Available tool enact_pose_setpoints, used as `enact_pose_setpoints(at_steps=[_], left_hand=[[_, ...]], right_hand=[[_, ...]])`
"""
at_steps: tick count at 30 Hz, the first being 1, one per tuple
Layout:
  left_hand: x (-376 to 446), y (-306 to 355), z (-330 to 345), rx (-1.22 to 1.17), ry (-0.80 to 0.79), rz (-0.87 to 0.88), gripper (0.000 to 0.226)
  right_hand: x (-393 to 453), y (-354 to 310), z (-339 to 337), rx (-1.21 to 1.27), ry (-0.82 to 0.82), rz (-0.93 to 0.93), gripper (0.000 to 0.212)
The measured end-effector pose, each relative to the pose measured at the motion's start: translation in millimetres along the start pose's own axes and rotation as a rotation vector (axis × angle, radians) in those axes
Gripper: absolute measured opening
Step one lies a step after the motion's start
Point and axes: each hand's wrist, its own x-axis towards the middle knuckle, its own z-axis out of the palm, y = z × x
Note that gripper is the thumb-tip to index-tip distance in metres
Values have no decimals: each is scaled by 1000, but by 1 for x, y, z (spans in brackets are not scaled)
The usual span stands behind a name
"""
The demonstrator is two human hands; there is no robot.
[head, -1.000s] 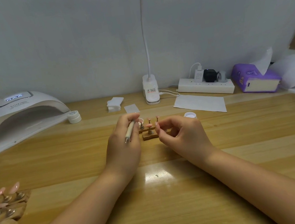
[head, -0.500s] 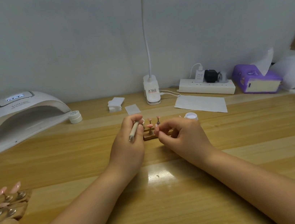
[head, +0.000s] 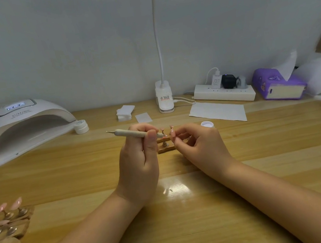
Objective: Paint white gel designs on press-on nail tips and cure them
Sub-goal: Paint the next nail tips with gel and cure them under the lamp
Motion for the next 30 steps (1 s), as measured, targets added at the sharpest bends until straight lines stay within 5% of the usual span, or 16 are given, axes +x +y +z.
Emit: enact_pose_setpoints(at_steps=[30], left_hand=[[0, 0, 1, 21, -54, 33, 11]], right_hand=[[-1, -1, 0, -37, -14, -71, 10]])
